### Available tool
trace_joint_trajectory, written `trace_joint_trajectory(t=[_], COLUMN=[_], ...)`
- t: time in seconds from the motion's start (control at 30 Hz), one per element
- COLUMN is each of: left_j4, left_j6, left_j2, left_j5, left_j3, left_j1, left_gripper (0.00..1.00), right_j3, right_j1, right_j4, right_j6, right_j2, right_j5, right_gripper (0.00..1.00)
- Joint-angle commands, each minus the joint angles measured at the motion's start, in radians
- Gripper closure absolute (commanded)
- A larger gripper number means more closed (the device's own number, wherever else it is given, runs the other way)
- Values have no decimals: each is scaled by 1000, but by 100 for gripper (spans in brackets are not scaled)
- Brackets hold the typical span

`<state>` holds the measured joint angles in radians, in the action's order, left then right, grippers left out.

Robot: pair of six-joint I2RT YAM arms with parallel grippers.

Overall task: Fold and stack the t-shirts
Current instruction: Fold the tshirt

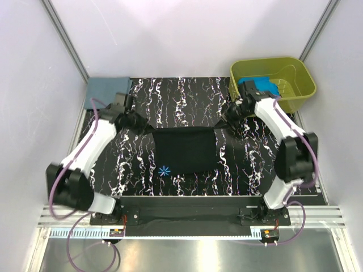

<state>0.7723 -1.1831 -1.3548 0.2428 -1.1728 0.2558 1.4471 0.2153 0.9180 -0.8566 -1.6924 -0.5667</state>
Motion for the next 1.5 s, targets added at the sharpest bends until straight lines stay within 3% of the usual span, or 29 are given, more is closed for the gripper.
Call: trace_joint_trajectory(t=[0.0, 0.23, 0.37, 0.73, 0.8, 0.87, 0.9, 1.0, 1.03, 1.1, 1.13, 1.17, 1.23, 1.3, 1.47], left_j4=[-10, -33, -34, -82, -80, -82, -82, -53, -29, -8, -10, -13, -15, -18, -116], left_j6=[103, 183, 229, 269, 293, 329, 339, 413, 459, 499, 523, 537, 586, 611, 657], left_j2=[-136, -397, -515, -593, -634, -662, -667, -667, -658, -601, -575, -529, -492, -439, -386], left_j5=[-51, -11, 50, 154, 170, 170, 161, 100, 55, 24, 27, 38, 70, 75, 167], left_j3=[-93, -229, -323, -369, -407, -438, -442, -485, -498, -501, -472, -455, -426, -366, -251], left_j1=[-55, -90, -87, -76, -67, -66, -64, -64, -59, -56, -55, -50, -32, 5, 51], left_gripper=[100, 100, 100, 100, 91, 90, 76, 63, 55, 45, 43, 43, 42, 42, 36], right_j3=[122, 280, 268, 203, 203, 199, 199, 200, 199, 211, 210, 199, 161, 102, -83], right_j1=[-33, -47, -51, -54, -54, -54, -54, -54, -54, -54, -54, -53, -53, -53, -37], right_j4=[10, 54, 65, 76, 78, 71, 68, 68, 68, 81, 94, 94, 85, 85, -30], right_j6=[106, 169, 171, 192, 203, 218, 223, 257, 272, 332, 376, 393, 419, 444, 461], right_j2=[-111, -326, -313, -263, -257, -253, -251, -241, -233, -202, -185, -164, -98, -46, 57], right_j5=[25, 69, 123, 273, 315, 347, 356, 396, 422, 474, 488, 501, 513, 499, 358], right_gripper=[100, 100, 100, 100, 100, 99, 96, 79, 73, 53, 47, 32, 19, 12, 7])
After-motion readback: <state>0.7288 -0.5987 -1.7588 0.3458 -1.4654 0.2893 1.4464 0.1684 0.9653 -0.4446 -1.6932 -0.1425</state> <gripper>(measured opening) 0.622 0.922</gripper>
